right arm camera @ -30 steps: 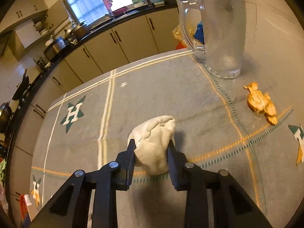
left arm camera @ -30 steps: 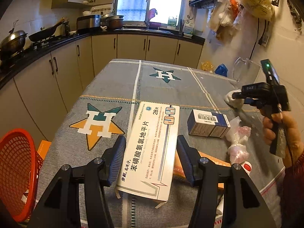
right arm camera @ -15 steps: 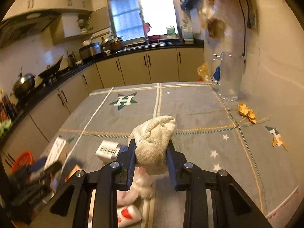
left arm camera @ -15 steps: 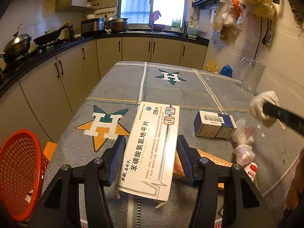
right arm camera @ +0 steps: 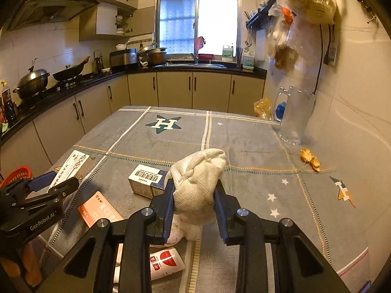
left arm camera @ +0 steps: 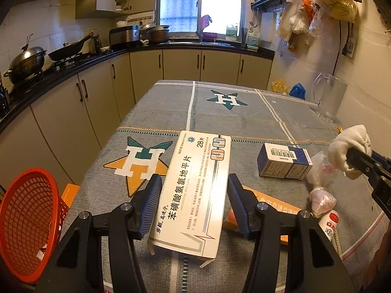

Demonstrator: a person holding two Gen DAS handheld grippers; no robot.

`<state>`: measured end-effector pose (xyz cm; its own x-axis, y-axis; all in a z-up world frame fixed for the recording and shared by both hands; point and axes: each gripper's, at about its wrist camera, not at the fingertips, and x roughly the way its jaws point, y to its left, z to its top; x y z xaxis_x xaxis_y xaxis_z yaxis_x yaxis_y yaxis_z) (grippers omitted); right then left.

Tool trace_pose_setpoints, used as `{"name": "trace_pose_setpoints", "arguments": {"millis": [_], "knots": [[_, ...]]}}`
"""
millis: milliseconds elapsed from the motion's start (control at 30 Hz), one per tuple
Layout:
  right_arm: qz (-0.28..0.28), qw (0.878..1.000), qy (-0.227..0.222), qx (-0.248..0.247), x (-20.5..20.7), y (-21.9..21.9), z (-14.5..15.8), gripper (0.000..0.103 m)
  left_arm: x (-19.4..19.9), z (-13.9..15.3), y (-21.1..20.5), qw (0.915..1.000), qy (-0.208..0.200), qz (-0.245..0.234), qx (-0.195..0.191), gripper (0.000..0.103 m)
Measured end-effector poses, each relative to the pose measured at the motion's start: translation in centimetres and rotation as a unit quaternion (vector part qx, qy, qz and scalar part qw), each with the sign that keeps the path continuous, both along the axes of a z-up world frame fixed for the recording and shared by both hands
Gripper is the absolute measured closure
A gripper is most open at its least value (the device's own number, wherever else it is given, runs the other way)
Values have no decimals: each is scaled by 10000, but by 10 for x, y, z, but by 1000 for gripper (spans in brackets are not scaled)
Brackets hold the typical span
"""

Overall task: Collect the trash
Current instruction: 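Lift the white medicine box and white cloth off the table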

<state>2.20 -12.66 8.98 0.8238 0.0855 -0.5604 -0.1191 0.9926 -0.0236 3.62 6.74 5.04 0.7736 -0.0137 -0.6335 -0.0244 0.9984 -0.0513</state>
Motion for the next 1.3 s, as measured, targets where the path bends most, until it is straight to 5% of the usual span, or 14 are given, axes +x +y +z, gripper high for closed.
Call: {"name": "trace_pose_setpoints", "arguments": {"millis": [867,1300], "knots": [[452,9984,-261,-209,-23,23,0,70,-10,0,-5,9985,-289,194,416,49],[393,9988,-250,-127,-21,19,0,70,-12,6,6,9988,-196,419,185,49]]}}
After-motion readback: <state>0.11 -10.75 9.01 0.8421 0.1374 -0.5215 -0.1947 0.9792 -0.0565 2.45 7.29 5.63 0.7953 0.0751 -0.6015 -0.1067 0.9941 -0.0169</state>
